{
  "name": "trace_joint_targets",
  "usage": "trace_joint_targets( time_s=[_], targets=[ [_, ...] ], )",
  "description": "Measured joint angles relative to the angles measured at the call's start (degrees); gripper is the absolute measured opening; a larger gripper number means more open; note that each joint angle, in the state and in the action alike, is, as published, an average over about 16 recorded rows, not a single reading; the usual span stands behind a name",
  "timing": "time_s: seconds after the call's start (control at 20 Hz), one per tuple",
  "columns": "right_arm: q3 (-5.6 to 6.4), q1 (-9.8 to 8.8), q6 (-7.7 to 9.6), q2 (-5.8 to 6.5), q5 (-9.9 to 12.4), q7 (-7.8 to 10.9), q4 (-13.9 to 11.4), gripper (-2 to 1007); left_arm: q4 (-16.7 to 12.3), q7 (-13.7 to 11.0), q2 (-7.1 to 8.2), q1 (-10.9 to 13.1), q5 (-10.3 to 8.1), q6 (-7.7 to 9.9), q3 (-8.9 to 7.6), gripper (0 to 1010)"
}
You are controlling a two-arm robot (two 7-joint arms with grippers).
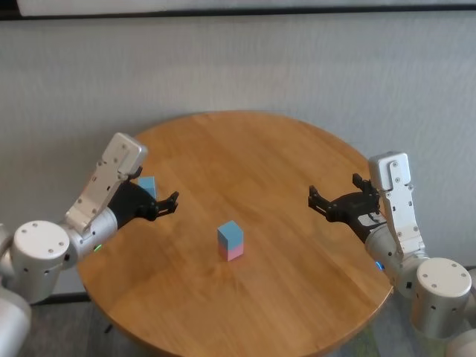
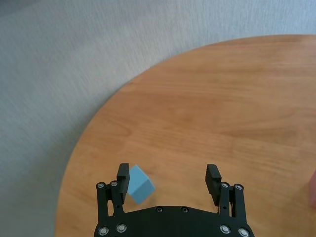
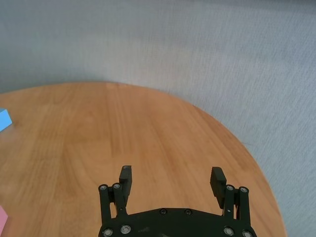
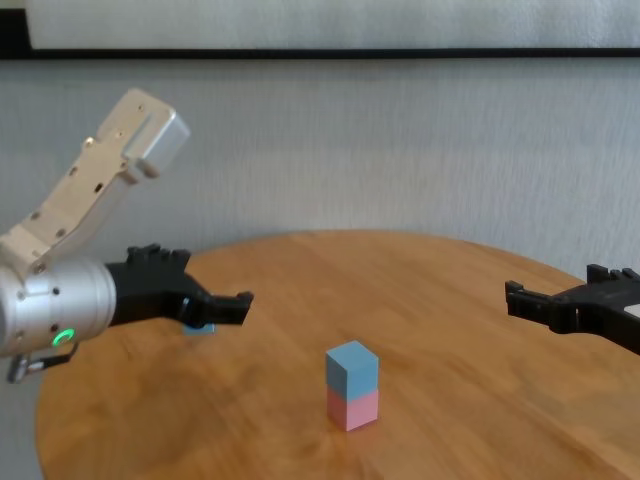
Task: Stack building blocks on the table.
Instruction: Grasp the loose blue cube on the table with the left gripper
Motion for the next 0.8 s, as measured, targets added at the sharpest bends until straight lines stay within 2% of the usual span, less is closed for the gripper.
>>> trace_joint_targets(
  time_s=[0.55, 0.8],
  targets=[
    [-0.01, 0.0, 0.03, -0.05, 0.05, 0.03, -0.03, 1005, -1.55, 2.29, 0.75, 3.94, -0.88, 0.57, -3.92, 1000],
    [-0.01, 0.0, 0.04, -0.06, 0.07, 0.03, -0.04, 1005, -1.11, 2.08, 0.32, 4.6, -2.0, -0.42, -5.31, 1000]
  ],
)
